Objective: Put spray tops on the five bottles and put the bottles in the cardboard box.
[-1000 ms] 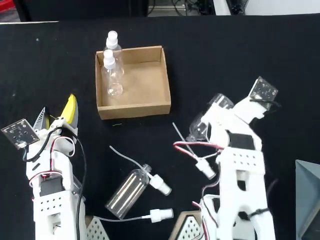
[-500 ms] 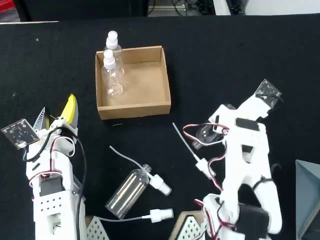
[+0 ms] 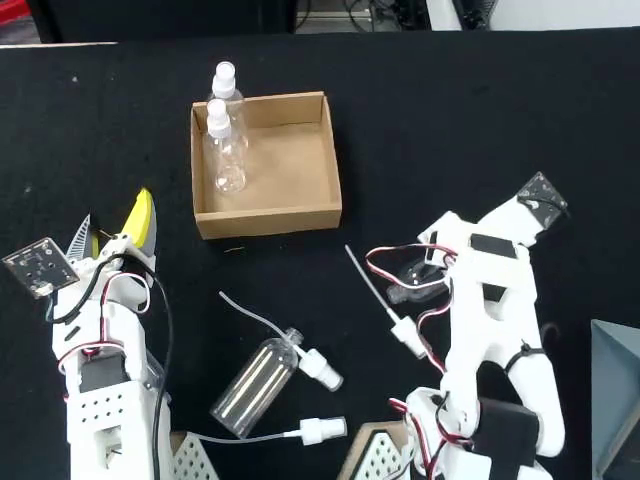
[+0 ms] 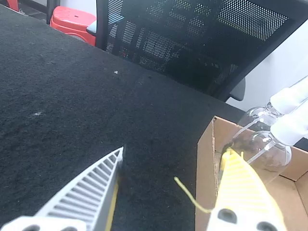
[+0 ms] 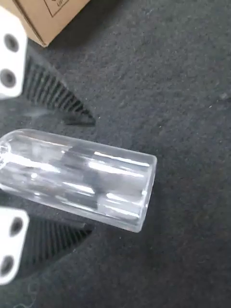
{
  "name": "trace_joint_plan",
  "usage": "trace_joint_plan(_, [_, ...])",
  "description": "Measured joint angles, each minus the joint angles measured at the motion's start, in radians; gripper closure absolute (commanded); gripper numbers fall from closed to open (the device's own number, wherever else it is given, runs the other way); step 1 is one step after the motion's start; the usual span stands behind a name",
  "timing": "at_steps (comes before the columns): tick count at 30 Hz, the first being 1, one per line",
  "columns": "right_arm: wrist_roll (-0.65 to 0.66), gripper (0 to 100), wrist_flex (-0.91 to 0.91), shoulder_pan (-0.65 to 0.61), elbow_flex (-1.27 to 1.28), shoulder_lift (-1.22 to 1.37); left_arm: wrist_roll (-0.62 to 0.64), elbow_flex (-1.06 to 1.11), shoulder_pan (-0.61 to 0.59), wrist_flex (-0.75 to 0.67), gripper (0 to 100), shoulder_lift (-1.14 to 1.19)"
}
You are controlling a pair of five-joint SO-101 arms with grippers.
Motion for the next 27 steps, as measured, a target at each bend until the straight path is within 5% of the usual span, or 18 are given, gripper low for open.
trace_joint_plan(11, [0.037, 75.4, 0.284, 0.000, -0.241, 0.006, 0.000, 0.000, 0.000, 0.000, 70, 0.000])
trace_joint_plan(27, [0.301, 75.5, 0.586, 0.002, -0.440, 0.006, 0.000, 0.000, 0.000, 0.000, 70, 0.000])
